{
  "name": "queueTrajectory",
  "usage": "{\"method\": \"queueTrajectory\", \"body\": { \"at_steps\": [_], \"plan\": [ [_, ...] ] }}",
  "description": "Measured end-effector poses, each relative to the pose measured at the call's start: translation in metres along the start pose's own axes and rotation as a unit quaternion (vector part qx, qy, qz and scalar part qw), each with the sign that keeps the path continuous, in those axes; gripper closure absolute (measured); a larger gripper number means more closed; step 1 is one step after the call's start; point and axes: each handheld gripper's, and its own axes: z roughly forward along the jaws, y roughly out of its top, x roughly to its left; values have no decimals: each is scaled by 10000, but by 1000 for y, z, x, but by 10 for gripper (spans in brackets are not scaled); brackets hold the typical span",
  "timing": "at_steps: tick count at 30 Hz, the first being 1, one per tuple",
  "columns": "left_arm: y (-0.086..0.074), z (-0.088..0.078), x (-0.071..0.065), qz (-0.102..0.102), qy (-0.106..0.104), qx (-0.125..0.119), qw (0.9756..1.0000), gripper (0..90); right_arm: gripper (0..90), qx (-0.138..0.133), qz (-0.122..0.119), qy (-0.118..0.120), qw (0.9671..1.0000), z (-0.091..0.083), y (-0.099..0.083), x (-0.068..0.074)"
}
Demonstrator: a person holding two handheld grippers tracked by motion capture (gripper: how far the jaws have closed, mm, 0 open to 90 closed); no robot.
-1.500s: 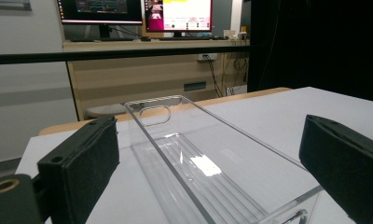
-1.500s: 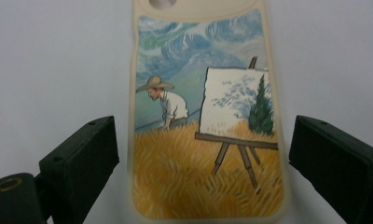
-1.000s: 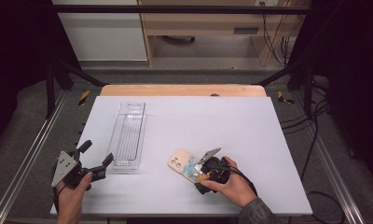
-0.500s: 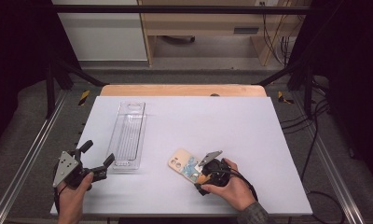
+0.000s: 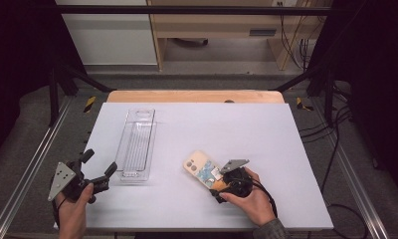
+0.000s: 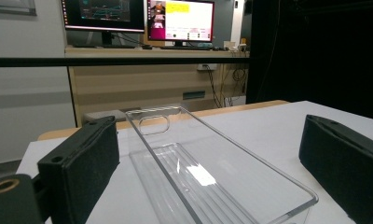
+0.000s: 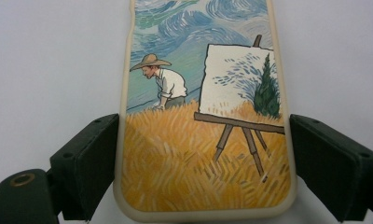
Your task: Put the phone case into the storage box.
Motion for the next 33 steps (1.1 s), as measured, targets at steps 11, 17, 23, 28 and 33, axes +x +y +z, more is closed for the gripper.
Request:
{"method": "queueTrajectory", "body": {
  "at_steps": [11, 17, 23, 28, 33],
  "plan": [
    [11, 7, -17, 155, -180, 105, 9997, 22, 122, -835, 344, 71, 9959, -11, 6, -17],
    [14, 13, -30, 77, -335, 153, 9993, 20, 123, -1052, 418, 123, 9935, -17, 5, -16],
    [17, 16, -39, 26, -415, 175, 9990, 19, 122, -1184, 482, 98, 9917, -17, 3, -16],
    [22, 20, -49, 76, -521, 188, 9984, 18, 122, -1218, 568, 98, 9909, -18, 2, -18],
    [25, 21, -57, 153, -613, 217, 9978, 18, 123, -1412, 634, 147, 9878, -21, 3, -20]
  ]
}}
